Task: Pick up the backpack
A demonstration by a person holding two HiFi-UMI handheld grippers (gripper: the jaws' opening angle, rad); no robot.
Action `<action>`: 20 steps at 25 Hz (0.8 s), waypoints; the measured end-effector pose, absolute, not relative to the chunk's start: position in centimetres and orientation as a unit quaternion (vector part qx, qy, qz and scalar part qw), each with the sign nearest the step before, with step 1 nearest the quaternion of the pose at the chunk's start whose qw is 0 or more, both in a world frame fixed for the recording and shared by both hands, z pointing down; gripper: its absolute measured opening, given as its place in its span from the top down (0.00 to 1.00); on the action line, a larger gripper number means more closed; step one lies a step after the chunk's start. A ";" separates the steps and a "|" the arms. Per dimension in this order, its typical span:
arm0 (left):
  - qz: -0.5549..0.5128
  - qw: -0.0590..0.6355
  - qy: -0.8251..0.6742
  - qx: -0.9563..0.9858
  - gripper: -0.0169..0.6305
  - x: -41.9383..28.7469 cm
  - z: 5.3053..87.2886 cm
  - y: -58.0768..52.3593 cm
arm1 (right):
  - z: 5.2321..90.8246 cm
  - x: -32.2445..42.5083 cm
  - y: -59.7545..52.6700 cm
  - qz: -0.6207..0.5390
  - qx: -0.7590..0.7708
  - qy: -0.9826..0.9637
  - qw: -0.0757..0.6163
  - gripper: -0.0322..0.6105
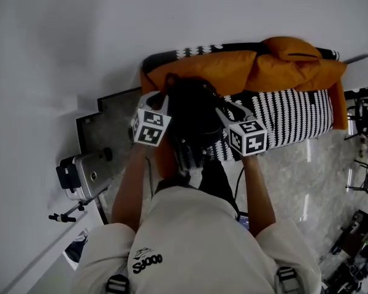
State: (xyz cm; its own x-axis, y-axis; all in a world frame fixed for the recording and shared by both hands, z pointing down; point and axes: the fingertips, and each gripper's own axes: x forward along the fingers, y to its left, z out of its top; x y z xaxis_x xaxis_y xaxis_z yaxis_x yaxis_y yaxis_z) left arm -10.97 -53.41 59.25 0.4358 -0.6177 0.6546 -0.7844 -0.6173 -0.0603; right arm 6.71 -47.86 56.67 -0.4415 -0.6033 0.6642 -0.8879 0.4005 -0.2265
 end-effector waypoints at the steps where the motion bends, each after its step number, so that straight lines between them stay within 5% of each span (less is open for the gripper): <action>1: 0.331 0.131 -0.420 0.835 0.88 -10.9 59.9 -54.1 | 57.4 6.9 -48.6 0.291 0.466 -0.797 0.252 0.69; 20: 0.399 0.194 -0.445 0.778 0.83 -11.0 77.3 -64.9 | 75.3 8.9 -57.2 0.383 0.422 -0.770 0.286 0.53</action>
